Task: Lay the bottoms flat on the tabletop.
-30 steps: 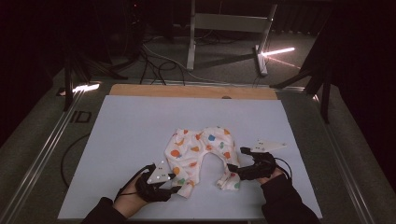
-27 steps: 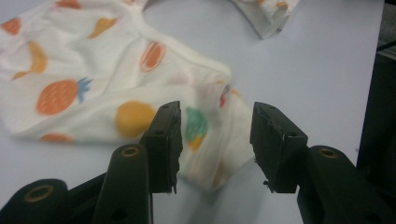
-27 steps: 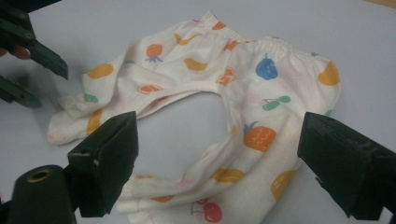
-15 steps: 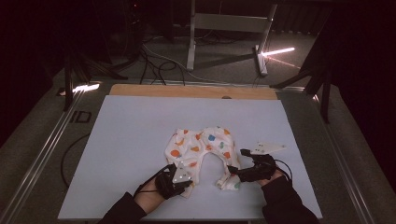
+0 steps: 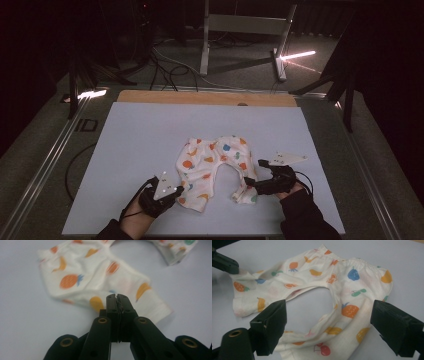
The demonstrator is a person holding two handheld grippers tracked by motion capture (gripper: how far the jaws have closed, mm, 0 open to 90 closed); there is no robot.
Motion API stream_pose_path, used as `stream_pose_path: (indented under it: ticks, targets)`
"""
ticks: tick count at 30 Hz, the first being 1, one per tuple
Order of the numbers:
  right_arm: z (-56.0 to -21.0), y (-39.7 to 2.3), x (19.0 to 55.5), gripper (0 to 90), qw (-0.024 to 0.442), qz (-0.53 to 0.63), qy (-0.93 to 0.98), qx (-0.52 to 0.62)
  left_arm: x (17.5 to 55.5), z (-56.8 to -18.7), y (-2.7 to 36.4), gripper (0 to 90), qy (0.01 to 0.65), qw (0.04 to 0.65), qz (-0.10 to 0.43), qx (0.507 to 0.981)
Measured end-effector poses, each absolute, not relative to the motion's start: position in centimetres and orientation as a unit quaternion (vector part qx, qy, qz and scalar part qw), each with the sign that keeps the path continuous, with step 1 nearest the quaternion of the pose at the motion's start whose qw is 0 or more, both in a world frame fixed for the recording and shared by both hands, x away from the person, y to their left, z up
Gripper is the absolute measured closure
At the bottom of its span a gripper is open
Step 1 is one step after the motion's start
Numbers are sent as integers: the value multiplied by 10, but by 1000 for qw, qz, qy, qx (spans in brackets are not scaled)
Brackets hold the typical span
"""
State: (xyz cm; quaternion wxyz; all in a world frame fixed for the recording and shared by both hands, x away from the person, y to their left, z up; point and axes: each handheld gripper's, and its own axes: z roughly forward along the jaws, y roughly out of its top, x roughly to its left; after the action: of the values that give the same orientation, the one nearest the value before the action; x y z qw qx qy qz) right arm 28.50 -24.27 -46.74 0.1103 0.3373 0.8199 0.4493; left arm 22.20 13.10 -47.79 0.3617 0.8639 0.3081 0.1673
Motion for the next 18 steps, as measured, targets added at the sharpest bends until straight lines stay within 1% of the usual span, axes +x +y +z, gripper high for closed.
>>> stream_pose_path:
  ticks: [6, 7, 8, 9, 12, 13, 14, 16, 18]
  targets:
    - [-468, -244, 285, 138, 110, 448, 820, 340, 215, -482, 153, 884, 353, 359, 165, 848]
    - [-468, -244, 285, 138, 110, 448, 820, 340, 215, -482, 153, 869, 353, 359, 165, 848]
    - [-469, -245, 285, 139, 108, 446, 820, 342, 213, -485, 158, 856, 369, 354, 150, 846]
    - [-469, -245, 284, 138, 107, 447, 819, 344, 211, -487, 160, 845, 375, 349, 146, 847]
    - [-471, -246, 284, 139, 109, 445, 820, 344, 206, -495, 166, 800, 382, 335, 134, 851]
    - [-471, -246, 284, 139, 107, 443, 822, 342, 205, -496, 168, 771, 384, 334, 133, 851]
    - [-471, -247, 285, 139, 107, 444, 821, 342, 203, -498, 170, 695, 385, 333, 141, 849]
    - [-471, -246, 284, 139, 106, 441, 822, 344, 202, -498, 174, 586, 386, 334, 142, 848]
    - [-472, -245, 284, 138, 105, 442, 822, 343, 203, -497, 177, 520, 381, 339, 142, 848]
